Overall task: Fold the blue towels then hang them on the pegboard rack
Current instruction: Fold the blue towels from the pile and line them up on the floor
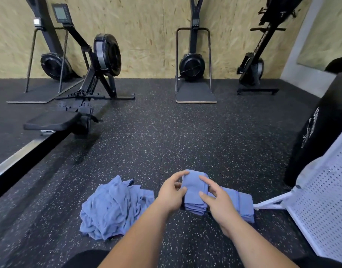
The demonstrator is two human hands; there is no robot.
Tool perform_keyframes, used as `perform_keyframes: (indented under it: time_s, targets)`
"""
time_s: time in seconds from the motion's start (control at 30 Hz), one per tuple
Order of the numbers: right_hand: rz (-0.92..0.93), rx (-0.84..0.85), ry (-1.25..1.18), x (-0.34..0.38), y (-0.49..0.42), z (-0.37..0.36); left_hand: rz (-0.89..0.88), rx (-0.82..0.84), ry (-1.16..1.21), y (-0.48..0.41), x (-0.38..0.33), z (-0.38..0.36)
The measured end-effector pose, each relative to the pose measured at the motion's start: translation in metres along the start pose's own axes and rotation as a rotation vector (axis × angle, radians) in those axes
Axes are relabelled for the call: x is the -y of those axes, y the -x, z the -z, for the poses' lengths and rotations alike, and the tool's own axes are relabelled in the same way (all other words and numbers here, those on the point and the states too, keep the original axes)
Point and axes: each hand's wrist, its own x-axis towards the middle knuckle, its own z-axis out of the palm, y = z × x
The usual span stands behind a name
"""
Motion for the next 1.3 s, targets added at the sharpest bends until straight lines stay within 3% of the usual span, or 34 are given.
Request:
perform_keyframes:
  time_s: [0.3,0.5,0.77,1.13,1.3]
  targets:
    - [-0.189,-0.051,-0.034,-0.076,-0.039,0.016,0.176,0.059,0.085,-0.033,0.081,-0.053]
    - [-0.381,0.088,-0.052,-0.131,-0.066,0.023,0.268,-0.046,0.078,-0.077,0.143,-0.069]
    - [-0.314,0.042,0.360,-0.190,-0.144,0.026,0.352,0.135,0.026,-0.159,0.176,-0.085]
    - [-0.152,-0.056,0.665,-0.229,-0.230,0.025,0.326,0.118,-0.011,-0.268,0.215,-0.098]
    - [-0.118,-0.040,0.981,-0.250,-0.248,0.030,0.313,0.174,-0.149,-0.291,0.234,-0.111]
